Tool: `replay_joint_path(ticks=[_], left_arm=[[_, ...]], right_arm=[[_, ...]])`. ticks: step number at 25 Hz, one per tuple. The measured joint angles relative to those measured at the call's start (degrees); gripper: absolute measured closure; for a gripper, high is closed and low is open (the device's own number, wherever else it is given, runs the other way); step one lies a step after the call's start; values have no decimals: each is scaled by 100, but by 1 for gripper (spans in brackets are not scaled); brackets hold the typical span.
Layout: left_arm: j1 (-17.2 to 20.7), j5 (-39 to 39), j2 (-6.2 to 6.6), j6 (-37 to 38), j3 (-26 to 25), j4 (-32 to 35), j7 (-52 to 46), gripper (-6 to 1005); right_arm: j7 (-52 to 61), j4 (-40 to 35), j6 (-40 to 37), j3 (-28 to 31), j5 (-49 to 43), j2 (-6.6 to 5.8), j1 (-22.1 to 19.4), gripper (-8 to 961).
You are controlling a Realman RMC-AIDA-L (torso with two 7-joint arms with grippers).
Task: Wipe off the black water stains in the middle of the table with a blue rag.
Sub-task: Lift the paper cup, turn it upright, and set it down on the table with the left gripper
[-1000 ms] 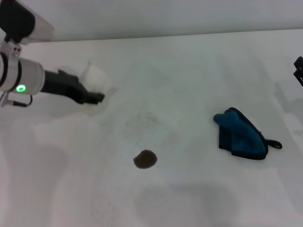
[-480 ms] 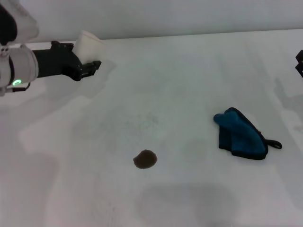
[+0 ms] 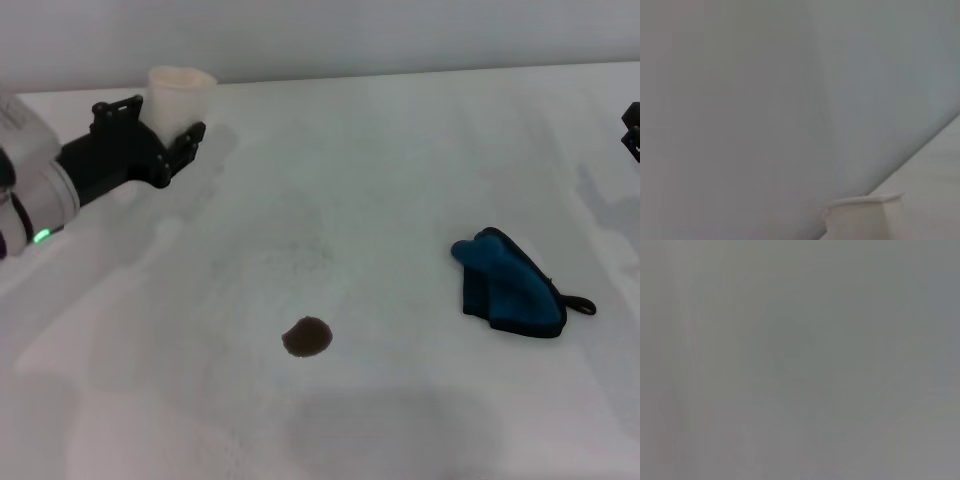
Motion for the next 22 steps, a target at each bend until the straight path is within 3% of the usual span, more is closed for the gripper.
replay_joint_path(ticks=[6,16,22], left_arm=[[480,-564,-3,114,-15,534,917,533],[1633,-1737,-13,334,-128,1796,3689,530],[1894,-1823,-30,348,-162,1877,4060,528]], right_arm=[[4,-113,-51,-151,-30,-9,-18,124],[3,-250,-323,-256,-76,-21,-37,124],[3,-272,-370,-268,-83,-21,-51,124]])
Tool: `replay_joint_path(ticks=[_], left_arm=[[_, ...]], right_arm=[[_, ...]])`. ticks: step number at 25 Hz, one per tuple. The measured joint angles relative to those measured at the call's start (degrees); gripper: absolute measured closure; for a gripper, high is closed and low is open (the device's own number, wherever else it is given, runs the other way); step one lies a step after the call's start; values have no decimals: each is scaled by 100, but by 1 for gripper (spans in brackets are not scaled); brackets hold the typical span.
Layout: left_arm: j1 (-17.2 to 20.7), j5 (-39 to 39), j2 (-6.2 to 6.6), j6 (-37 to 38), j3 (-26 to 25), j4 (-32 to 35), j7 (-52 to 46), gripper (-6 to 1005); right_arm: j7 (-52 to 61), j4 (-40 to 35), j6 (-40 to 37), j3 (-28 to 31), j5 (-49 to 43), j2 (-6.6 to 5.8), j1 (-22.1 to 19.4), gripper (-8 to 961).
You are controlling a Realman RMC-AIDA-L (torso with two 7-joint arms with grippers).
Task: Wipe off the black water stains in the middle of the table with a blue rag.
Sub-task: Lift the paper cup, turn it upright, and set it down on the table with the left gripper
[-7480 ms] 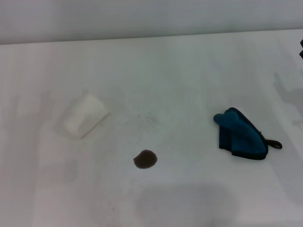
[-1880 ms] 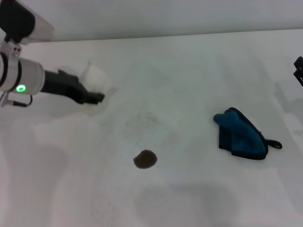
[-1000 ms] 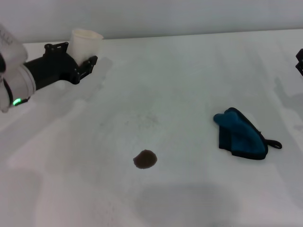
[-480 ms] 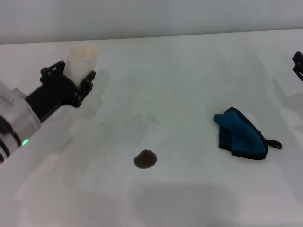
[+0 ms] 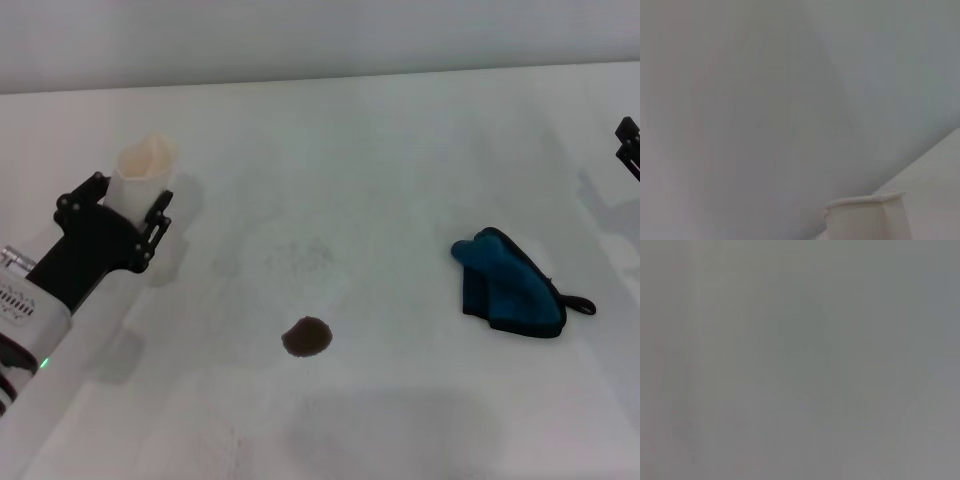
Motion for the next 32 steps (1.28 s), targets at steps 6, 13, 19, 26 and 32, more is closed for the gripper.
replay_joint_path(ticks=[6,13,19,26,32], left_arm=[[16,-4,1,-216,3,-69,32,521],[5,7,-3,-365,17,-107,42,514],[42,-6,-17,-438,17,-76,35,513],[152,39,-30,-627,61,-14,49,514],[263,49,-28,-628,64,19,65,511]], right_arm=[[0,19,-103,0,0,0,-4,125],[0,28,-138,0,0,0,-19,125],[0,10,-148,5,1,0,-17,125],[0,3,-246,10,1,0,20,125],[0,1,-282,16,1,0,26,125]])
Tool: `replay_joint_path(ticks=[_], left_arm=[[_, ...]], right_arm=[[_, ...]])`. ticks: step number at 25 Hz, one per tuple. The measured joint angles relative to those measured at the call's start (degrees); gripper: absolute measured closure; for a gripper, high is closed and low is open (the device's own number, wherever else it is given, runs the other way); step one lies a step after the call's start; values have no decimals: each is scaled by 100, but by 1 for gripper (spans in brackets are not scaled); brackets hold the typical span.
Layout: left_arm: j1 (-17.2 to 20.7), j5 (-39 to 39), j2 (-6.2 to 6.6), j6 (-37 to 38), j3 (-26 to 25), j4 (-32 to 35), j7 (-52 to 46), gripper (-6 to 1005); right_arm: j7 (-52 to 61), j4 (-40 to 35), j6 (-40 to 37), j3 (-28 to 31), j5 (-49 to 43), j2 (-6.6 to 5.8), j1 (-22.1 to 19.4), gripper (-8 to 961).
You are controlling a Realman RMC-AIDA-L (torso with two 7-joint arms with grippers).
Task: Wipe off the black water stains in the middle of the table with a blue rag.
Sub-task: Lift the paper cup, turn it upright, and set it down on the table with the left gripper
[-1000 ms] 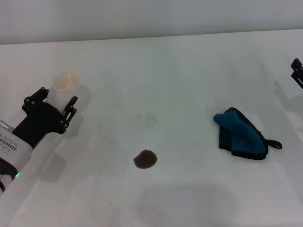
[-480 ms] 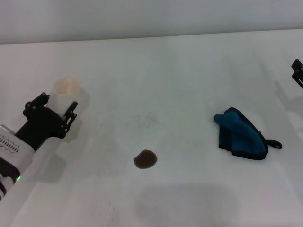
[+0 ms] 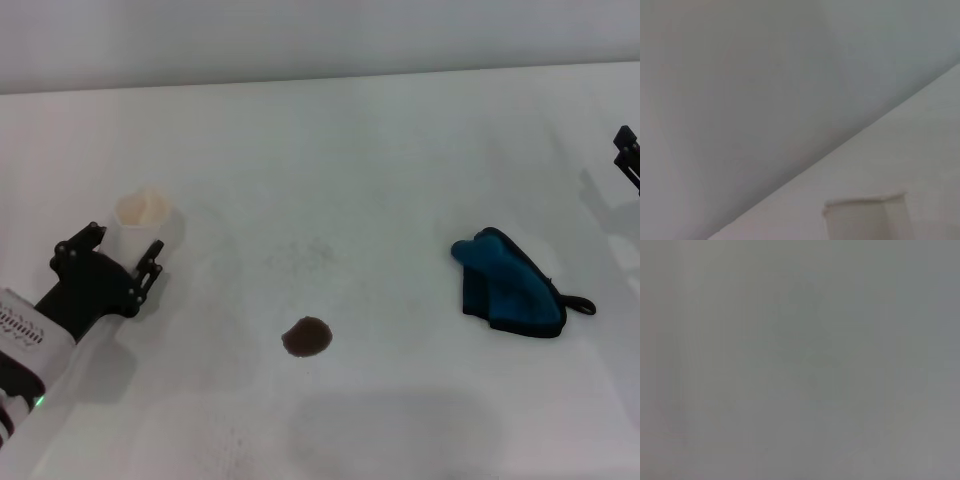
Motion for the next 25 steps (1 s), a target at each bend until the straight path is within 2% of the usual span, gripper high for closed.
replay_joint_path(ticks=[6,15,20,23,25], left_arm=[[72,3,1,43,6,16,113,505],[288,11,1,27,12,286,898,497],[388,13,1,39,12,388,1135,324],[451,9,1,61,3,438,1257,266],[486,6,0,74,4,444,1287,270]], right_arm=[[0,0,-14,18,15,0,6,126],[0,-20,-101,36,42,0,8,126],[0,-77,-150,44,44,0,8,126],[0,-80,-168,46,49,0,8,126],[0,-81,-169,46,53,0,8,126]])
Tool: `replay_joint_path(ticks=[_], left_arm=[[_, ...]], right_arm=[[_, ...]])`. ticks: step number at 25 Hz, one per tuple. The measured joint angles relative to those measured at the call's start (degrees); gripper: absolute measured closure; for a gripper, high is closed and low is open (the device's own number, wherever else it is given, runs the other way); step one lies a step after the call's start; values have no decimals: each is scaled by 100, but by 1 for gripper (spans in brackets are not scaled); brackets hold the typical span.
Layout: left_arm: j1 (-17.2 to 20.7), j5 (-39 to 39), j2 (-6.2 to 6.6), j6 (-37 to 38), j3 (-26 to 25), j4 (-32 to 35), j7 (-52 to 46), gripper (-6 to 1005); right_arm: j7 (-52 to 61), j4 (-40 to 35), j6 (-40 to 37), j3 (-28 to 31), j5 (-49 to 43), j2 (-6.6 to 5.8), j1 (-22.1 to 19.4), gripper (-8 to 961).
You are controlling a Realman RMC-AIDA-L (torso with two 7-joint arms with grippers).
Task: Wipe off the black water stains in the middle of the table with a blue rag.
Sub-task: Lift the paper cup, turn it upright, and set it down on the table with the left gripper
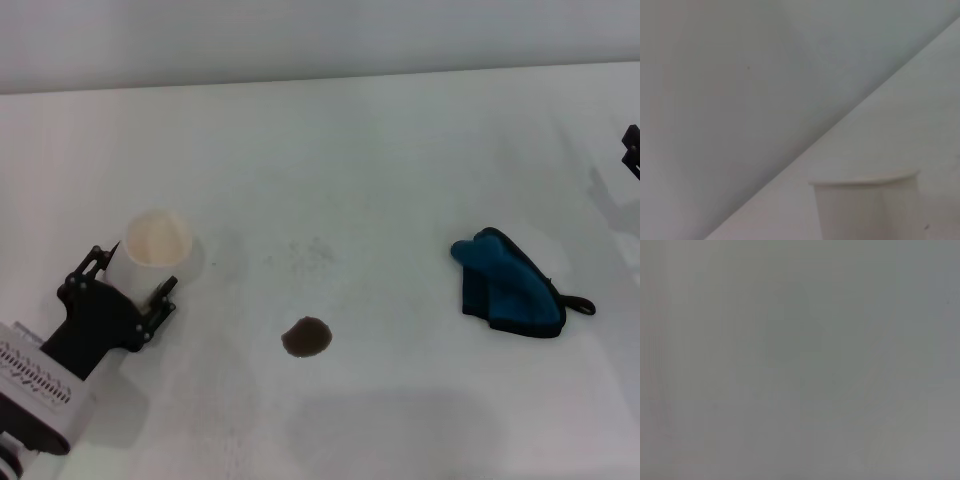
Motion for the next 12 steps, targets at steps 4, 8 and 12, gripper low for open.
replay_joint_path(ticks=[4,8,12], left_arm=[[139,-2,0,35,-4,50,3,276],[312,-6,0,134,-12,116,34,275],[503,-8,7,297,-21,158,52,274]], right_arm=[[0,-7,-10,0,0,0,-3,126],[0,-18,-61,0,0,0,-8,126],[0,-53,-105,0,0,0,-11,126]])
